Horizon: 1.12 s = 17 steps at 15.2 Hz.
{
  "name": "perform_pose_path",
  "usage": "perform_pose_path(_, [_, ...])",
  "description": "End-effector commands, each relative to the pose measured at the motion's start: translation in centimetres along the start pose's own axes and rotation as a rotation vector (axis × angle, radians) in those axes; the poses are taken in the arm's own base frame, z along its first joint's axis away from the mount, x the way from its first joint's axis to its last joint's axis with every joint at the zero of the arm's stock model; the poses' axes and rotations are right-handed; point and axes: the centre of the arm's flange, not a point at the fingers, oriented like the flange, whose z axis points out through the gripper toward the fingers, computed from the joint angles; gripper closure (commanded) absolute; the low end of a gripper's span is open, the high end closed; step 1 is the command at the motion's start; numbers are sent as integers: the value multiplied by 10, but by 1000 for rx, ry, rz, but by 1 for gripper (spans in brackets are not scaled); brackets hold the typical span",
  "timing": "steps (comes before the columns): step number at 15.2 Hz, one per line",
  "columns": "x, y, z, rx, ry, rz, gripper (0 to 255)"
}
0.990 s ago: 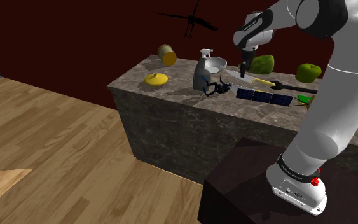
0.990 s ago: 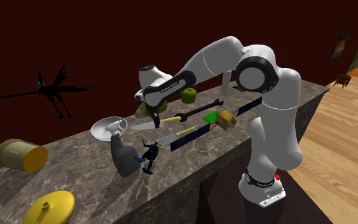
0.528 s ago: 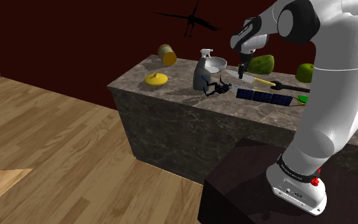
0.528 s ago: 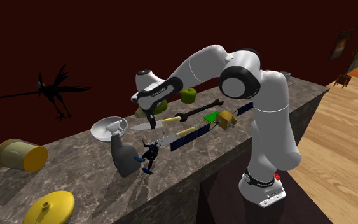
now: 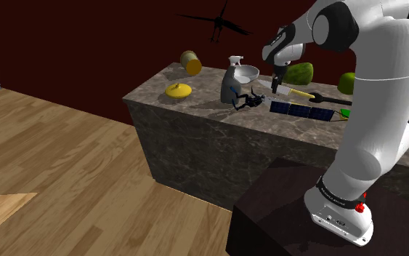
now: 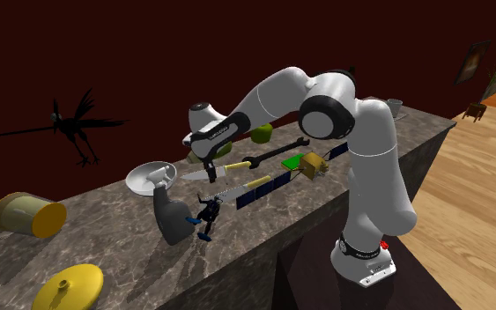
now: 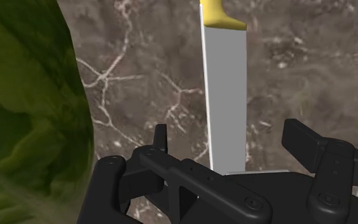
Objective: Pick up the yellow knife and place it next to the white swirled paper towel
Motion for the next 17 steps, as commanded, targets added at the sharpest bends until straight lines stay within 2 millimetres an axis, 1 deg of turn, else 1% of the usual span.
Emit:
perform_pose_path(1, [0, 0, 0, 0, 0, 0, 0])
perform_pose_path(3, [0, 0, 0, 0, 0, 0, 0])
perform_pose_path(4, [0, 0, 0, 0, 0, 0, 255])
perform_pose_path(13, [0, 0, 0, 0, 0, 0, 255])
perform_pose_path(17, [-1, 2, -21, 0, 0, 0, 255])
